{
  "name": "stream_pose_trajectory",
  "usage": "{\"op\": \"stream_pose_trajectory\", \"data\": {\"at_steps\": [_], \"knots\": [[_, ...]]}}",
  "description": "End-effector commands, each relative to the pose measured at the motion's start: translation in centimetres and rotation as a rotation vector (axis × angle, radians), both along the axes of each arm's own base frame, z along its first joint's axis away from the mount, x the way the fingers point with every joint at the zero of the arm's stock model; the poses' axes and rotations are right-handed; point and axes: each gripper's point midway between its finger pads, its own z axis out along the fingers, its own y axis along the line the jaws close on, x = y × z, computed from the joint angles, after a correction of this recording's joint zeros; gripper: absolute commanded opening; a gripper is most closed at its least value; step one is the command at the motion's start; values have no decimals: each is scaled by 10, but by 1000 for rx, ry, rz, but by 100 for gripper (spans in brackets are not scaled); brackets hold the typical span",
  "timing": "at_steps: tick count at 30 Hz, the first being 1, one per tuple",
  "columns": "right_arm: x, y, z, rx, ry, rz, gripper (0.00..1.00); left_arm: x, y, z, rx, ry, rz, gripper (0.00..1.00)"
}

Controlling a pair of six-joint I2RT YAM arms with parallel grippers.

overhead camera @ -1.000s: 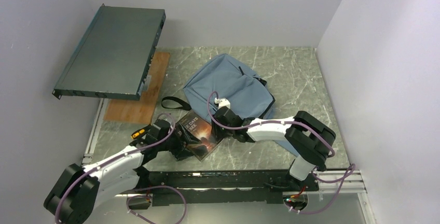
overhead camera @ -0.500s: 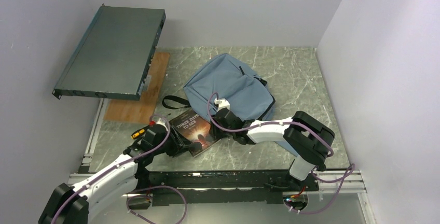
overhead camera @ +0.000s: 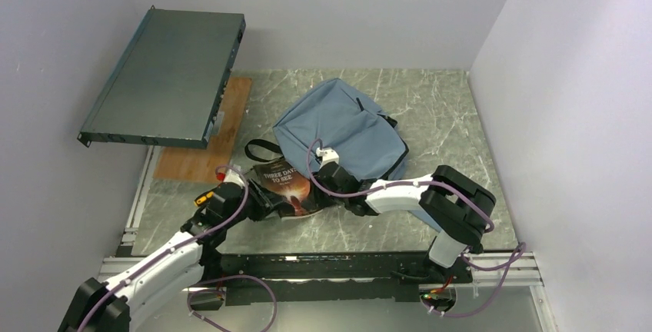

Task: Pack the student bag
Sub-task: Pick up the book from the center of the board.

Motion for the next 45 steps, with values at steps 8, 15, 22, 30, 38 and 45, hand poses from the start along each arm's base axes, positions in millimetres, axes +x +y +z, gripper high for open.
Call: {"op": "stream_pose_trajectory", "data": {"at_steps": [8,15,22,30,38,45], "knots": [[-72,1,-32,-44,223,166,34,40,-21,113,-250,-320,44,38],[-66,-6,-27,-73,186,147,36,29,-21,75,-96,-136,-10,42],[-61,-7,-22,-96,161,147,37,14,-12,44,-24,-15,-14,60],[-58,-8,-13,-92,141,136,39,13,-3,48,65,-39,-29,39],[-62,-3,56,-95,67,308,57,13,9,93,255,-271,-188,0],[-65,-6,158,-11,-104,468,82,-11,7,135,375,-404,-480,0]]}}
